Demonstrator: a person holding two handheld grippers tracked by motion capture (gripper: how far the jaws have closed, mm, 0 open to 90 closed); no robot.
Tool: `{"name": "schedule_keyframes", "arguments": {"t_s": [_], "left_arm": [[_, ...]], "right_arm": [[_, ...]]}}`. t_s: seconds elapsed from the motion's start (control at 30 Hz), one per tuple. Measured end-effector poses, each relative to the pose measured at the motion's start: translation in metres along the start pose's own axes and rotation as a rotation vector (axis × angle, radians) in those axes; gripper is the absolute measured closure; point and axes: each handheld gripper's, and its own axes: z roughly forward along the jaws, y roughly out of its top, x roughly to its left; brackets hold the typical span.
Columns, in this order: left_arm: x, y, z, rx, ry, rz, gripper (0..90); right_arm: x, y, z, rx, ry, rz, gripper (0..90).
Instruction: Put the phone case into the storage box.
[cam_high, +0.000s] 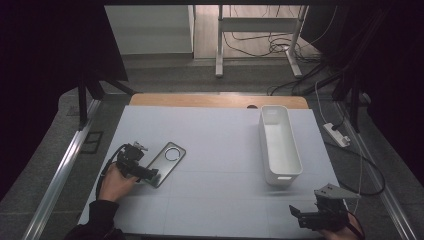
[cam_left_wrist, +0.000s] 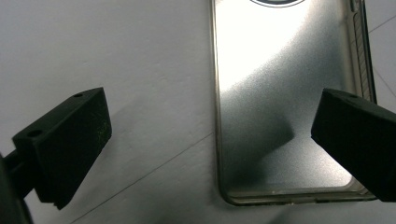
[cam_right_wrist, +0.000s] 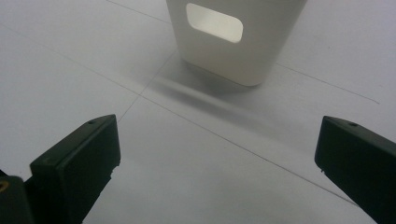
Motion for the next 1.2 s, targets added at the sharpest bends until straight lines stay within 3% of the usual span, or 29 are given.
{"name": "schedule_keyframes", "arguments": {"t_s": [0.1,0.3,0.5,0.63,0.87,0.97,1.03,1.13,1.2], "left_arm": [[-0.002,-0.001,0.004,0.015,0.01,0.013,0.0],[-0.001,-0.002,0.006,0.02,-0.025,-0.021,0.0],[-0.001,0.0,0.004,0.04,-0.024,-0.027,1.7],[-0.001,-0.001,-0.002,0.029,-0.037,-0.016,18.6],[0.003,-0.004,-0.009,0.018,-0.048,-0.042,46.7],[0.004,-0.006,-0.009,0.007,-0.074,-0.047,59.5],[0.006,-0.006,-0.01,0.008,-0.073,-0.052,61.8],[0.01,-0.008,-0.01,-0.002,-0.117,-0.071,74.1],[0.01,-0.008,-0.01,-0.003,-0.114,-0.077,78.1]], "right_arm": [[0.0,0.0,0.0,0.0,0.0,-0.001,0.5],[0.0,0.0,0.0,0.0,0.001,-0.002,0.5],[0.0,0.0,0.0,0.001,0.0,-0.003,0.4],[0.0,0.0,0.0,0.001,-0.001,-0.004,0.4],[0.0,0.0,0.0,0.0,0.0,-0.006,0.4],[0.0,0.0,0.0,0.001,0.0,-0.007,0.5],[0.0,0.0,0.0,0.002,0.0,-0.008,0.5],[0.001,0.0,0.0,0.001,-0.001,-0.009,0.5],[0.001,0.0,0.0,0.002,0.0,-0.009,0.5]]}}
